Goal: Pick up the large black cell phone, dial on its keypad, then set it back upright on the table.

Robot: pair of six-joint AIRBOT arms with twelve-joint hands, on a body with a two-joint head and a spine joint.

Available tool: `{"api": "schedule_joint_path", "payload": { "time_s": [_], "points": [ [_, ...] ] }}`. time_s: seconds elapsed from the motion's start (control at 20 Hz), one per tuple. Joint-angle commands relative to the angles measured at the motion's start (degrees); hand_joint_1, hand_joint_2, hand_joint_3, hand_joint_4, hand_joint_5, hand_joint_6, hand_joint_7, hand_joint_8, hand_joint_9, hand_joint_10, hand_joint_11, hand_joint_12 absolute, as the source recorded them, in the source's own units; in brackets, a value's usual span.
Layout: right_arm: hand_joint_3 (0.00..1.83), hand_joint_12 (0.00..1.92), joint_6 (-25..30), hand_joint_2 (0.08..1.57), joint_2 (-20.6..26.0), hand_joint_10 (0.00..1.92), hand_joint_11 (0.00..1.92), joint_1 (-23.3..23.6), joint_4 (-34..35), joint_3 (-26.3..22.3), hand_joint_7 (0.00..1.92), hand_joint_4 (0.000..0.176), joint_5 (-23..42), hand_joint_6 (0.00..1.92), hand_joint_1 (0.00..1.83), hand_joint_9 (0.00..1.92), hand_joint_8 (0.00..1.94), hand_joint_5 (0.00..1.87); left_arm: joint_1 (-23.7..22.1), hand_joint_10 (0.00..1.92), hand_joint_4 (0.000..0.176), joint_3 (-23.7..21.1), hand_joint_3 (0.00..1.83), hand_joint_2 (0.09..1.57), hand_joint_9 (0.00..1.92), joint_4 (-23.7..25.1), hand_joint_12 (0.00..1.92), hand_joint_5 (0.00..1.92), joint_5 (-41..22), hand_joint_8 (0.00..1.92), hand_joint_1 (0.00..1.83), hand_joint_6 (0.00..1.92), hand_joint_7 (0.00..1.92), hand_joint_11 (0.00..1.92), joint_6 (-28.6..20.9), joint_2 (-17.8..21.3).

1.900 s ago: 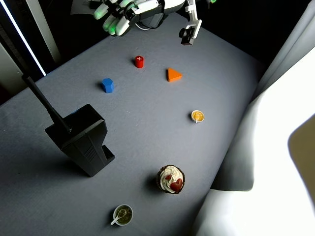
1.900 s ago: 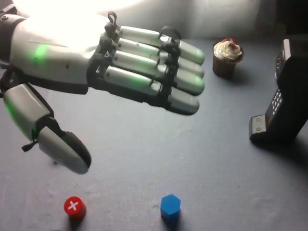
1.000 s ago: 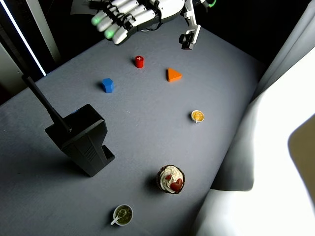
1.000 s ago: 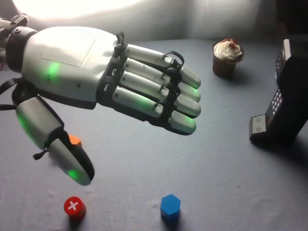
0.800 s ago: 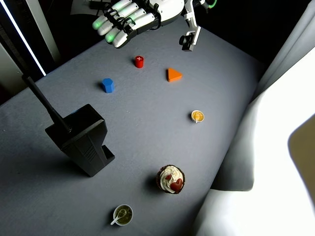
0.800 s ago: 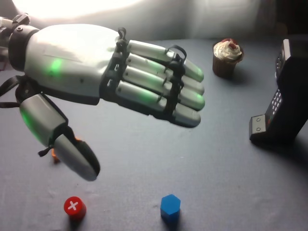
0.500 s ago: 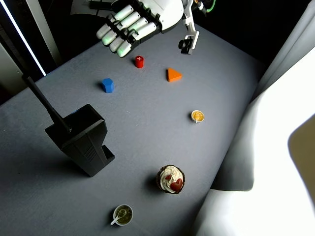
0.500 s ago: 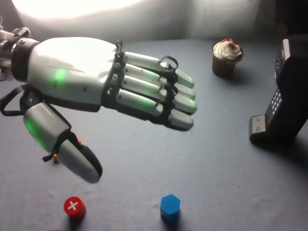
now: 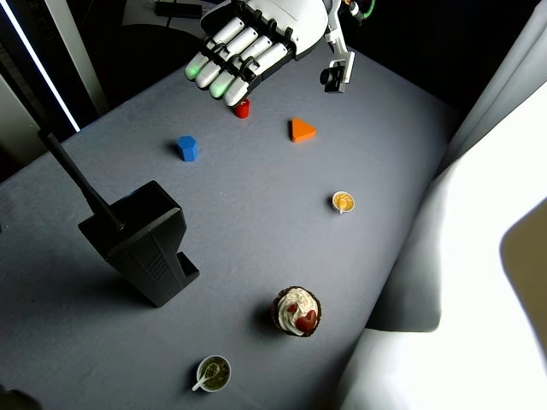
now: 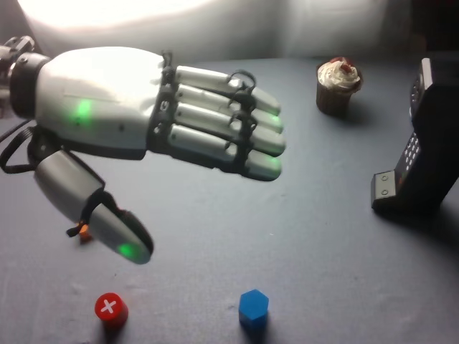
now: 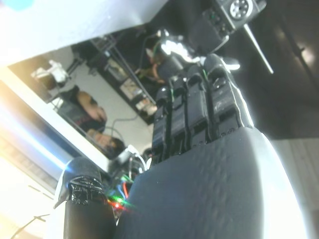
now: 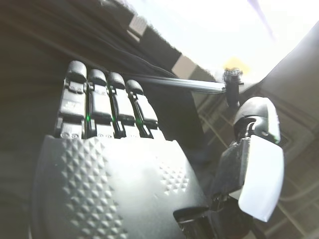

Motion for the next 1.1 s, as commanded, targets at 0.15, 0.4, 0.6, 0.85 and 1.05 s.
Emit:
{"api": "schedule_joint_path", "payload": {
  "time_s": [0.15, 0.4, 0.6, 0.85, 1.05],
  "points": [
    [0.0, 0.15, -1.1, 0.78, -0.5, 0.0, 0.0, 6.9, -6.8, 2.4, 0.0, 0.0, 1.7, 0.0, 0.44, 0.0, 0.0, 0.0, -0.9, 0.0, 0.0, -0.3, 0.0, 1.11, 0.13, -6.8, 0.27, 0.15, -2.4, 0.0, 0.0, 0.0, 0.11, 0.0, 0.1, 0.5],
    [0.0, 0.15, -3.2, 0.76, -1.2, 0.0, 0.0, 10.7, -8.7, 2.8, 0.0, 0.0, -1.0, 0.0, 0.41, 0.0, 0.0, 0.0, -0.9, 0.0, 0.0, -0.2, 0.0, 1.1, 0.12, -7.2, 0.26, 0.14, -2.9, 0.0, 0.0, 0.0, 0.09, 0.0, -0.1, 0.7],
    [0.0, 0.18, -3.7, 0.76, -1.2, 0.0, 0.0, 10.8, -8.7, 1.7, 0.0, 0.0, -1.0, 0.0, 0.43, 0.0, 0.0, 0.0, -0.9, 0.0, 0.0, -0.2, 0.0, 1.11, 0.12, -6.8, 0.26, 0.13, -3.5, 0.0, 0.0, 0.0, 0.09, 0.0, 0.0, 0.9],
    [0.0, 0.09, -4.0, 0.77, -1.4, 0.0, 0.0, 10.9, -9.3, 1.9, 0.0, 0.0, -2.1, 0.0, 0.4, 0.0, 0.0, 0.0, -0.9, 0.0, 0.0, -0.2, 0.0, 1.1, 0.13, -6.6, 0.3, 0.13, -4.1, 0.0, 0.0, 0.0, 0.1, 0.0, 0.1, 1.1],
    [0.01, 0.07, -4.6, 0.82, -2.2, 0.0, 0.0, 11.2, -10.5, 2.0, 0.0, 0.0, -3.2, 0.0, 0.53, 0.0, 0.0, 0.0, -1.0, 0.0, 0.0, -0.2, 0.0, 1.1, 0.14, -7.2, 0.3, 0.15, -3.3, 0.0, 0.0, 0.0, 0.12, 0.0, -0.4, 1.0]
  ]
}}
